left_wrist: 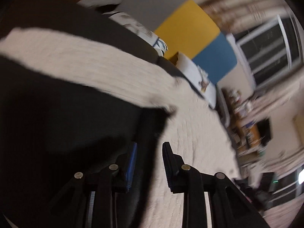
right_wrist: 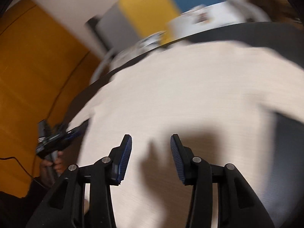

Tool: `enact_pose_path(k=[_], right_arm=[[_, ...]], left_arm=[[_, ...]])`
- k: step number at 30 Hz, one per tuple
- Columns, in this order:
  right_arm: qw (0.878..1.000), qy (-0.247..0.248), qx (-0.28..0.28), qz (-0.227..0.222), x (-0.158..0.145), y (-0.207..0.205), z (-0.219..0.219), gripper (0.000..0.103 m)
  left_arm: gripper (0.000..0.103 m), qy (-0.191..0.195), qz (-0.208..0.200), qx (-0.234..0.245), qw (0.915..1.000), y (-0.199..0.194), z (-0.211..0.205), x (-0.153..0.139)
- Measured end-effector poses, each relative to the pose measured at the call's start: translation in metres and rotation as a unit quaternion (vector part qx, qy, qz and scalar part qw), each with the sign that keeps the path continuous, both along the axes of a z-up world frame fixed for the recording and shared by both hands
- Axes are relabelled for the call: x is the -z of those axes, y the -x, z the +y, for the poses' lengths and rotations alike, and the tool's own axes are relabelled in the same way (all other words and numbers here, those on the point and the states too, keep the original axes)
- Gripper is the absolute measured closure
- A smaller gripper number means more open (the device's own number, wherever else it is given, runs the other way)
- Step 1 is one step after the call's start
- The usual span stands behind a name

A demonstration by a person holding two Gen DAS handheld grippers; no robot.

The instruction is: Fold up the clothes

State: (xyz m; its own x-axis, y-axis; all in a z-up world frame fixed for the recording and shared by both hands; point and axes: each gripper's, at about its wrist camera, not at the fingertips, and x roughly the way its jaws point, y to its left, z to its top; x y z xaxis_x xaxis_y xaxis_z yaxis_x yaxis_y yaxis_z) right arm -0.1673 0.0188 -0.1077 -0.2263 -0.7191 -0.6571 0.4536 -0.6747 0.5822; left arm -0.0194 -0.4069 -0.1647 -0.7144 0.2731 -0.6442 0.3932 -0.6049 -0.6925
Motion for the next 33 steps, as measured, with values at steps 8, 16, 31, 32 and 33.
enact_pose_path(k=[8,16,31,32,33], right_arm=[[0.993,-0.055,-0.104,0.004,0.015,-0.002,-0.155,0.057],[0.982,-0.118,-0.145,0.038,0.031,-0.011,-0.181,0.054],[0.969,-0.136,-0.17,0.116,0.038,-0.038,-0.168,0.053],[0.97,-0.136,-0.169,0.108,0.036,-0.036,-0.166,0.052],[0.973,-0.133,-0.163,0.096,0.031,-0.036,-0.162,0.051]], left_arm=[[0.072,-0.122,0.027,0.066,0.99,0.06,-0.004,0.023],[0.071,-0.136,0.015,0.082,0.9872,0.124,0.003,0.04],[0.079,0.058,-0.052,0.092,0.9927,0.146,0.014,0.019],[0.079,0.073,-0.056,0.094,0.9914,0.147,0.014,0.017],[0.076,0.07,-0.043,0.096,0.992,0.135,0.016,0.009]])
